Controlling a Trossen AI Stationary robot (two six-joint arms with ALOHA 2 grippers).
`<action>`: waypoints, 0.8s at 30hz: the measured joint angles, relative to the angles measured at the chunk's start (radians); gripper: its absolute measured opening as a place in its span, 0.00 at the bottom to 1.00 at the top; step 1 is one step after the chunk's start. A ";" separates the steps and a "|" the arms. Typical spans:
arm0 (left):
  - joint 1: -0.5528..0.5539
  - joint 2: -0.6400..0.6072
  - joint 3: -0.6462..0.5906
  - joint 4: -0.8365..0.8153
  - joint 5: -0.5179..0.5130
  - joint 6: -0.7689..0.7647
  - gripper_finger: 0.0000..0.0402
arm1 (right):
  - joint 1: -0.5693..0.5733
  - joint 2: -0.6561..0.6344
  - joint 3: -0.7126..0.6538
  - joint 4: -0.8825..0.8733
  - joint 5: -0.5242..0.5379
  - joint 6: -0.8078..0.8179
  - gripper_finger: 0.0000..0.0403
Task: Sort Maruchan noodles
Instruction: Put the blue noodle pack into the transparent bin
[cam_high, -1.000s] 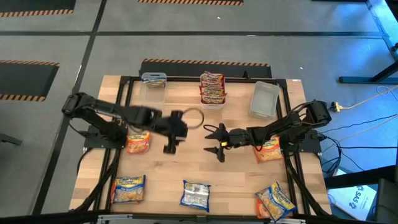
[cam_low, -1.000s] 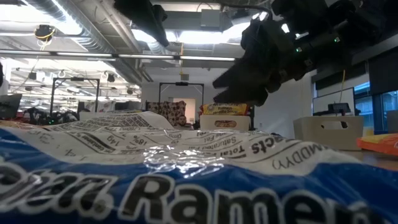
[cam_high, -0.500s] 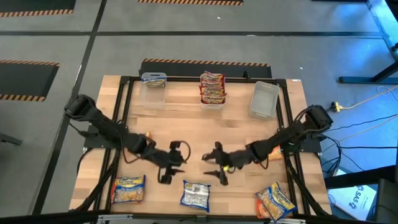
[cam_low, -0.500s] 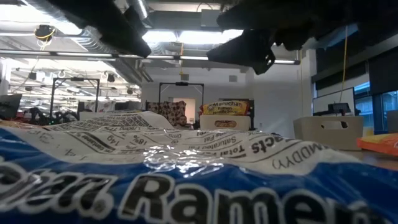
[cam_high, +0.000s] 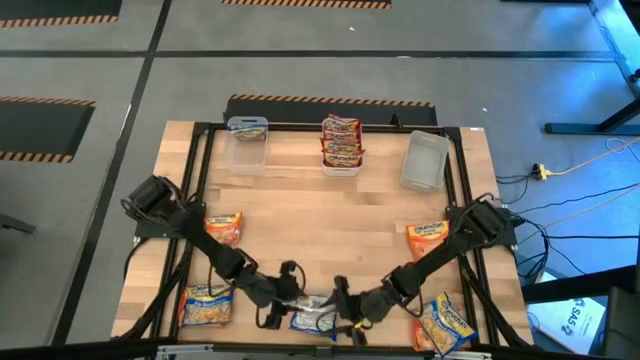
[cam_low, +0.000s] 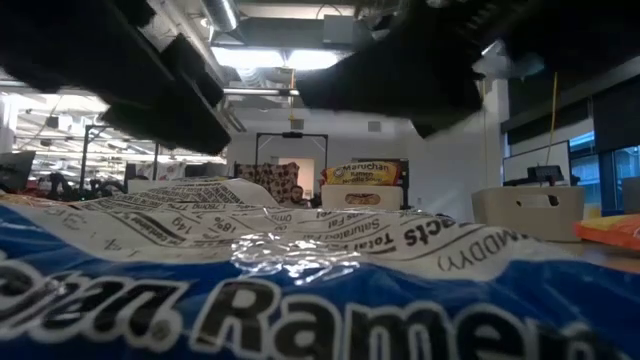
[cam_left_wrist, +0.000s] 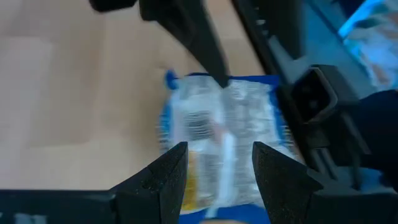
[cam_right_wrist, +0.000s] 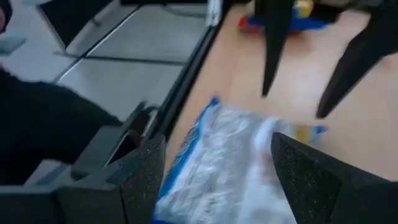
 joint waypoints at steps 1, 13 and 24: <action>-0.005 0.021 0.000 0.044 0.000 0.000 0.43 | 0.008 0.013 0.007 -0.013 0.008 -0.001 0.68; 0.000 0.102 0.001 0.069 -0.064 -0.045 0.43 | -0.004 0.054 0.041 -0.205 0.242 -0.006 0.68; 0.072 0.020 0.001 -0.187 -0.135 -0.097 0.43 | -0.070 0.040 0.103 -0.416 0.435 -0.116 0.68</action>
